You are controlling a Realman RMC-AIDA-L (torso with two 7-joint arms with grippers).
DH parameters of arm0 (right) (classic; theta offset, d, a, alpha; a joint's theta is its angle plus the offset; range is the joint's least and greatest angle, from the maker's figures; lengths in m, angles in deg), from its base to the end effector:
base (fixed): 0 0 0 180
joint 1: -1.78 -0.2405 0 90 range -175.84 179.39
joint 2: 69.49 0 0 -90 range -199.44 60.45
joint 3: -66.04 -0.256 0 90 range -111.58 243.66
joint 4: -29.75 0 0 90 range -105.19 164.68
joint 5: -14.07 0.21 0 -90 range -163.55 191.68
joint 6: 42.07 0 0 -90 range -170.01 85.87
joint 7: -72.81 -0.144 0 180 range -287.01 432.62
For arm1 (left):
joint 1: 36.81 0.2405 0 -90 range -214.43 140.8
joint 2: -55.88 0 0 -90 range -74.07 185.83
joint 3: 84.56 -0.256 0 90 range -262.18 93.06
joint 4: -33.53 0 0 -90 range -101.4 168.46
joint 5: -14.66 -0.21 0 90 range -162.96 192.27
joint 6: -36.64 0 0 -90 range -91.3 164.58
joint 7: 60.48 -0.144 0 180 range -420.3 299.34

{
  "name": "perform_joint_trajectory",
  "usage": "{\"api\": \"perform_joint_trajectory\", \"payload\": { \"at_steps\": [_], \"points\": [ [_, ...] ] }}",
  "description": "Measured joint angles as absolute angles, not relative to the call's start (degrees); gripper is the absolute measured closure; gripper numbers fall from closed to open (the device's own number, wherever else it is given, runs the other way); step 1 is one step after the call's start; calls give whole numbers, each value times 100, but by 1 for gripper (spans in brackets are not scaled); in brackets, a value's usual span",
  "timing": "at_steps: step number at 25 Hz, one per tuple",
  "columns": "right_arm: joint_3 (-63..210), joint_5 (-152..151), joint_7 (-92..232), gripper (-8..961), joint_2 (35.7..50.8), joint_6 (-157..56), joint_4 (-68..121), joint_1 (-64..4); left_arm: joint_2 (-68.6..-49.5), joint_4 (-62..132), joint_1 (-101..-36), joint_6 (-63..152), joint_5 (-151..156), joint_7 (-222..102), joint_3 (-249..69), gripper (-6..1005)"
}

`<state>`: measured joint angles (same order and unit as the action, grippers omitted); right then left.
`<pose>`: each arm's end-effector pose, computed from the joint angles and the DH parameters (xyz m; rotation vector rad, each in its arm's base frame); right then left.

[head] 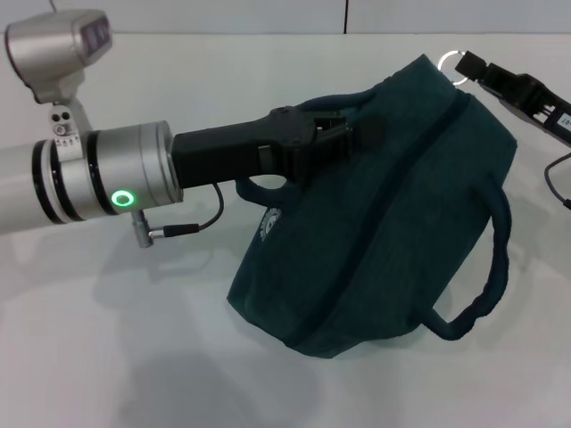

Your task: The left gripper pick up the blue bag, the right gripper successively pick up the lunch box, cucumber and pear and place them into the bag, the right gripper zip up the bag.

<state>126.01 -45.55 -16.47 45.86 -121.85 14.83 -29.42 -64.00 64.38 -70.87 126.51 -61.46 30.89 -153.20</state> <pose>0.2547 0.3572 0.0044 -2.0851 1.2517 1.4392 -0.1676 0.3293 -0.0376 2.6750 0.8281 1.2670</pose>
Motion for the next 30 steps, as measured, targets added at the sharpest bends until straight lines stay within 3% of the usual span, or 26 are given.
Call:
{"api": "perform_joint_trajectory", "payload": {
  "at_steps": [17,20,25,30],
  "points": [
    [12710,-4503,-1656,896,4581,-12388,1479,-2883,-6391,6385,-6994,12362,-5806,3023,-15268,942],
    [12708,-4499,-1721,696,4561,-12390,1481,-2879,-6391,6385,-6994,12188,-5795,3030,-15266,942],
    [12744,-4540,-1748,496,4450,-12477,1462,-2815,-6391,6377,-7021,11915,-5793,3047,-15226,942],
    [12679,-4514,-1750,392,4311,-12603,1398,-2541,-6391,6376,-7048,11726,-5792,3055,-15211,943]
  ]
}}
